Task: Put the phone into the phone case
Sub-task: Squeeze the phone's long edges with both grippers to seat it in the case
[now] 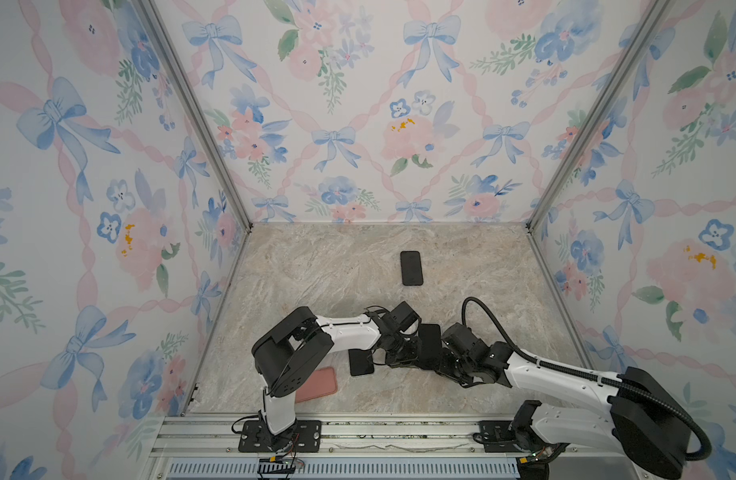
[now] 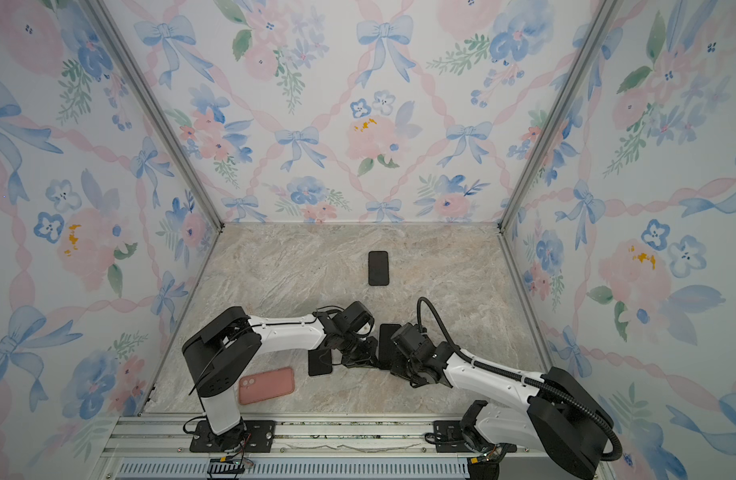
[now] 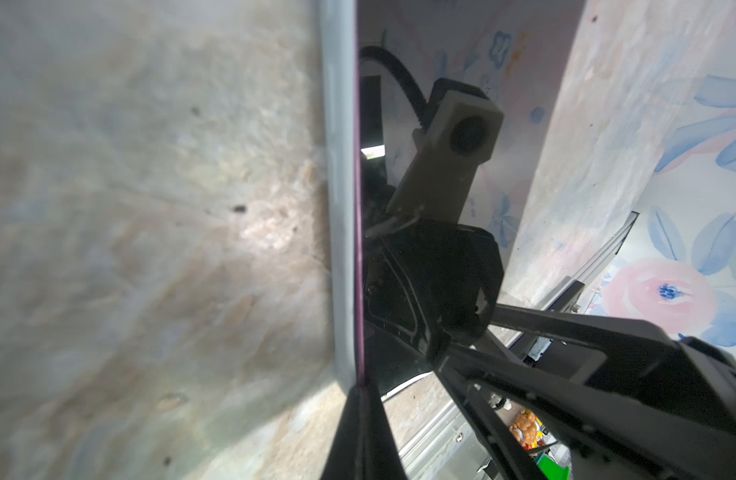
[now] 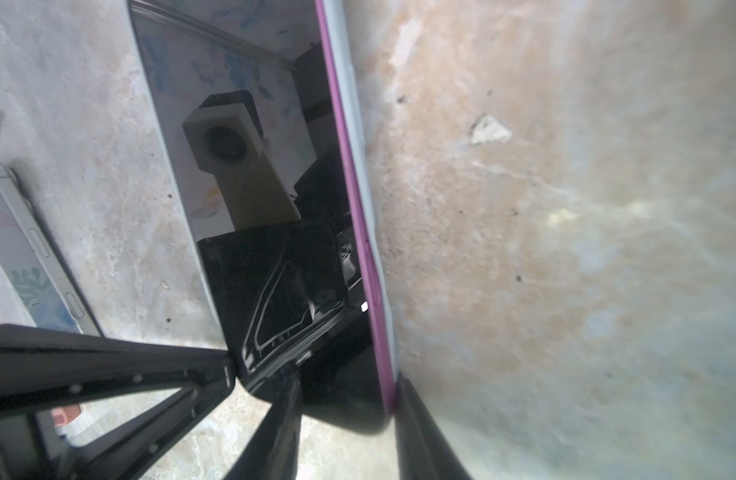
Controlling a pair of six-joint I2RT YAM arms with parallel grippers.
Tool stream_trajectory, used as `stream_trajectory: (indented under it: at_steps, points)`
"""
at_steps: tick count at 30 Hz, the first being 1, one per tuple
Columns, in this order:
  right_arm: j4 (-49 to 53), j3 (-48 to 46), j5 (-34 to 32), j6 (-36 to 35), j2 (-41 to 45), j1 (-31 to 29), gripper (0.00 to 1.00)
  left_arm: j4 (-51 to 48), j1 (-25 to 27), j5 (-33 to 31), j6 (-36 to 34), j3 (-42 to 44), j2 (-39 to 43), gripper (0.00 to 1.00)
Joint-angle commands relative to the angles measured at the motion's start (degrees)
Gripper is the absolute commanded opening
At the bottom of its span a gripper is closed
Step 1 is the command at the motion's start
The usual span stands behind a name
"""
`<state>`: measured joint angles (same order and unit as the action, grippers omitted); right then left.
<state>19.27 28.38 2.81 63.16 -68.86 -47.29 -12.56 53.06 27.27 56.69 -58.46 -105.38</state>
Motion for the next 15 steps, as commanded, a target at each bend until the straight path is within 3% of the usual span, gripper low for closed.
stream_trajectory:
  at_steps: [1,9,15]
  points:
    - [-1.4,-0.2,0.1,-0.9,-1.4,-0.6,0.38,-0.6,0.8,-1.6,-1.4,0.6,-3.6,0.03]
    - [2.6,2.0,-0.8,-2.3,-0.9,-0.7,0.38,-0.7,0.3,-2.5,-1.9,1.7,-1.8,0.04]
    - [13.4,6.1,-5.1,-8.5,3.3,1.8,0.39,-4.4,-0.7,-5.7,-5.7,0.7,3.2,0.25]
